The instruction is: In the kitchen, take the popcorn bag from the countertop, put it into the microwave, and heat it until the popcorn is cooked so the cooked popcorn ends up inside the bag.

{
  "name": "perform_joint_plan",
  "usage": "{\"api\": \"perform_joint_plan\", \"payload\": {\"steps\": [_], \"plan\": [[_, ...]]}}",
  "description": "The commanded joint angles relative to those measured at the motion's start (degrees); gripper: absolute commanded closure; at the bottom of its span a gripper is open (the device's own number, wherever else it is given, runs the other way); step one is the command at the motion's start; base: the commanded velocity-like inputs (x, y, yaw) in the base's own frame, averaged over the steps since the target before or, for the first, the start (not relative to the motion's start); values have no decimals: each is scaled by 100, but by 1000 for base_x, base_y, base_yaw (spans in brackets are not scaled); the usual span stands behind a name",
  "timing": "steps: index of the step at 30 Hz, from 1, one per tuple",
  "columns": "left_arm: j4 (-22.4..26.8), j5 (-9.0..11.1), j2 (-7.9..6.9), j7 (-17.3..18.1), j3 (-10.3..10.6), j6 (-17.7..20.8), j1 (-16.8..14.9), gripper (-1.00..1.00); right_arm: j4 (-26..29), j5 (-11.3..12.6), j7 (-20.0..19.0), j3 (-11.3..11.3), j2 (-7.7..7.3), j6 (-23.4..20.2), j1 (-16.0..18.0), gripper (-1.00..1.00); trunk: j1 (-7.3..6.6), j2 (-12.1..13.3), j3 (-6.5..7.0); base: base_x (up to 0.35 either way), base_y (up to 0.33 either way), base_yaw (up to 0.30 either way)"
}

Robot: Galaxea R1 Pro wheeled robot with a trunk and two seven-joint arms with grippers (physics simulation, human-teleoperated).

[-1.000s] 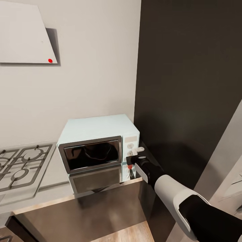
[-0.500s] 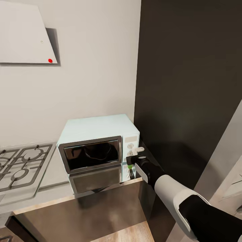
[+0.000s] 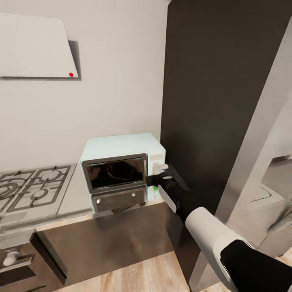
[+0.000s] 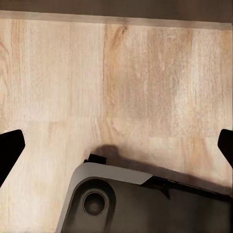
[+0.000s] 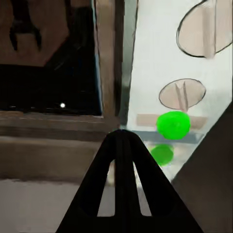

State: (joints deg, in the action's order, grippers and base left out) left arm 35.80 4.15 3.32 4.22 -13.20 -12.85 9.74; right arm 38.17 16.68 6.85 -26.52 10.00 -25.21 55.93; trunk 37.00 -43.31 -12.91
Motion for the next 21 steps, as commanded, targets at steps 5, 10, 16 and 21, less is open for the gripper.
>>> {"api": "perform_joint_plan", "payload": {"steps": [5,10,16,21], "plan": [[7,43,10,44,-24,2,-67,-100,2896,29,60,7,-546,-1115,-1053,100,-2,-6,-8,-342,0,0],[6,51,11,44,-25,2,-83,-100,4945,18,96,49,-1257,-1414,-2397,100,-2,-6,-8,-342,0,0],[6,51,11,44,-58,3,-82,-100,5238,-26,112,44,-1523,-1321,-3318,100,-2,-6,-8,-343,0,0],[6,51,4,44,-85,2,-78,-100,4802,-565,180,31,-1730,-82,-4669,100,-2,-6,-8,-342,0,0]]}}
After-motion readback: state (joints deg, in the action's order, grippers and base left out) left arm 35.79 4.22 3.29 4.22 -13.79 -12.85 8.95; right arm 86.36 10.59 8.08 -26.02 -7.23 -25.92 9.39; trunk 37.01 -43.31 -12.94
